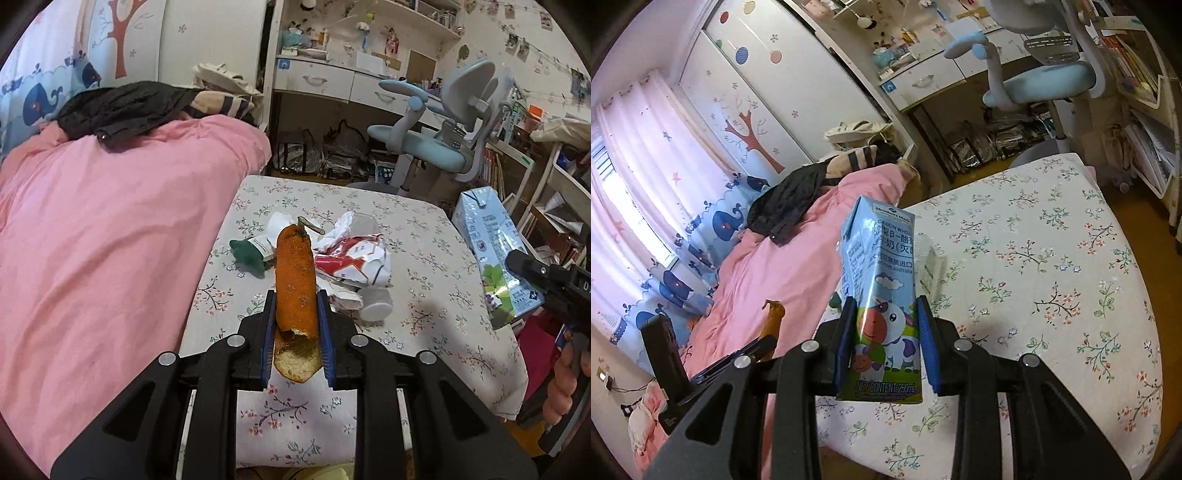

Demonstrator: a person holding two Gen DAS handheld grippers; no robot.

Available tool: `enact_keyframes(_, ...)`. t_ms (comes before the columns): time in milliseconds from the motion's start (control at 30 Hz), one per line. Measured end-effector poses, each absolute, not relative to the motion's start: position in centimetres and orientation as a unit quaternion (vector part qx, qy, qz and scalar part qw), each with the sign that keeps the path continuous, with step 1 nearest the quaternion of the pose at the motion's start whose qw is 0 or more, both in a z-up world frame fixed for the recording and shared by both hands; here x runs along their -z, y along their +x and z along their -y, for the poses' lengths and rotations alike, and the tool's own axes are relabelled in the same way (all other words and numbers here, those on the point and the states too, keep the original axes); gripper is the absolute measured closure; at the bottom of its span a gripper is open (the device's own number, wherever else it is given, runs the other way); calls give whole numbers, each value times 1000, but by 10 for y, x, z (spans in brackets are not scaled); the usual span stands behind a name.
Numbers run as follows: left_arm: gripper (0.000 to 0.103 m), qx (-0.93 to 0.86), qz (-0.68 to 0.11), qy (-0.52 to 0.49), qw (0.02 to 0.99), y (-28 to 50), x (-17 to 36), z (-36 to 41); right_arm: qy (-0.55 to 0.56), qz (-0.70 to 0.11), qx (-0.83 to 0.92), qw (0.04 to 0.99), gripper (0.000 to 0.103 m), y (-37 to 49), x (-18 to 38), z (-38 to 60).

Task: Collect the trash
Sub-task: 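Carry the blue milk carton to the yellow bin and release it with the right gripper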

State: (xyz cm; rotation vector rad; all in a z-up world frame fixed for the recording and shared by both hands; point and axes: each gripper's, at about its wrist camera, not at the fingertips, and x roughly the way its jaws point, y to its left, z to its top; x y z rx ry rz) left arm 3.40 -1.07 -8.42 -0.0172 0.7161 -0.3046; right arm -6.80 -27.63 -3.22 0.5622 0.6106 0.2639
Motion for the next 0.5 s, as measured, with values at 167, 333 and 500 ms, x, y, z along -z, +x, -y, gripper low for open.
enact_keyframes(167,83,152,-339,3,928,22,80,15,271,-294,-135,907,70,-70,34,275)
enact_keyframes(333,83,152,-336,3,930,17,78,16,270,-287,-142,908,70,-77,33,273)
enact_keyframes(500,83,151,-333,0,931,12,76,15,273,-284,-148,907,70,-82,34,276)
